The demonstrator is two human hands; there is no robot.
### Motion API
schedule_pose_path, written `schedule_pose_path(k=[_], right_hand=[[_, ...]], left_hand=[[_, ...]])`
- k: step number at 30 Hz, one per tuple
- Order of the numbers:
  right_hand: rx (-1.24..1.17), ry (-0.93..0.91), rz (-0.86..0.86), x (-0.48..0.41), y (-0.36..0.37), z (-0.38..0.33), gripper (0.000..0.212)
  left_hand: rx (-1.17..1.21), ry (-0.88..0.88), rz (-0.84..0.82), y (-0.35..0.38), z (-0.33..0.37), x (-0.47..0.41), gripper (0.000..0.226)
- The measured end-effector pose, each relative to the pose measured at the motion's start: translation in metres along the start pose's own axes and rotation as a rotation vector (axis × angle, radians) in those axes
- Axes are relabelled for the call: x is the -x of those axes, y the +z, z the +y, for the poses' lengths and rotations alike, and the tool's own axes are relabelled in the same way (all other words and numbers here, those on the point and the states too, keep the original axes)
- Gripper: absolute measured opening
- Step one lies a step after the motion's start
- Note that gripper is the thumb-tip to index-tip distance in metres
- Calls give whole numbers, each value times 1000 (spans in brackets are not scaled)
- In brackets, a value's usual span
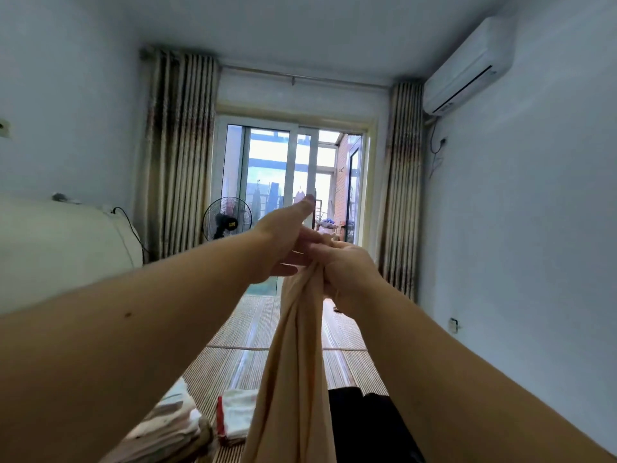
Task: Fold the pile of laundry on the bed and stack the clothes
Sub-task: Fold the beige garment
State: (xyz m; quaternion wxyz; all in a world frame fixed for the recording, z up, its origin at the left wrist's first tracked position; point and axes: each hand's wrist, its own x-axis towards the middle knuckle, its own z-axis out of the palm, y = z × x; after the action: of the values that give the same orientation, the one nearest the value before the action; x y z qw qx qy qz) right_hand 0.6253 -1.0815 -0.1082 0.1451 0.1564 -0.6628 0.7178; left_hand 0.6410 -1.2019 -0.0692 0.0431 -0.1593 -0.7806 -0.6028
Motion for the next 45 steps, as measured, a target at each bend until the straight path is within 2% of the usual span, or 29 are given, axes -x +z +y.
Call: schedule_pose_path(k=[2,3,5,6,7,9,11,12,13,15,19,21,23,25,28,34,41,45], right_hand=[[55,22,43,1,1,-2,19],[63,24,45,2,1,-5,25],[47,2,51,0,-2,-12,30],[7,-16,64,-2,-5,-16,30],[-48,-36,66,-2,-8,-22,28],[-161,-75,30,-3,-12,-32,26],[-253,-101,-3,-4,-13,-38,25],[-279,-110,-18,-4,-14,-40,24],[-292,-114,-35,-3,-14,-40,23],[-268,-114,-39,0,-17,-41,18],[-90,-94,56,-1,-28,-39,13],[61,-84,88,-2,-34,-39,20],[190,-86,97,0,-38,-41,28],[268,-93,102,2,-42,-44,26],[382,-86,88,6,-45,-47,24],[451,-67,-6,15,-40,-50,24],[229,-43,-75,15,-32,-62,27],[316,-79,-92,9,-35,-63,27]], left_hand=[[-64,24,-86,-9,0,8,69],[-61,84,-59,-12,-2,12,61],[-133,285,140,-21,-14,14,42],[-196,337,238,-25,-21,15,44],[-214,303,262,-29,-30,16,56],[-112,9,106,-34,-46,19,80],[-8,-281,-113,-35,-59,24,90],[47,-347,-201,-35,-63,26,82],[125,-347,-246,-34,-66,26,66],[279,-258,-231,-31,-68,24,40],[366,-108,-90,-35,-57,18,31],[282,-19,26,-37,-51,13,30],[43,128,154,-41,-41,10,23],[-153,238,191,-46,-28,12,15],[-308,246,199,-52,-15,17,14],[-381,195,212,-62,-16,19,17],[-401,105,193,-74,-12,14,23],[-341,70,217,-72,-14,0,21]])
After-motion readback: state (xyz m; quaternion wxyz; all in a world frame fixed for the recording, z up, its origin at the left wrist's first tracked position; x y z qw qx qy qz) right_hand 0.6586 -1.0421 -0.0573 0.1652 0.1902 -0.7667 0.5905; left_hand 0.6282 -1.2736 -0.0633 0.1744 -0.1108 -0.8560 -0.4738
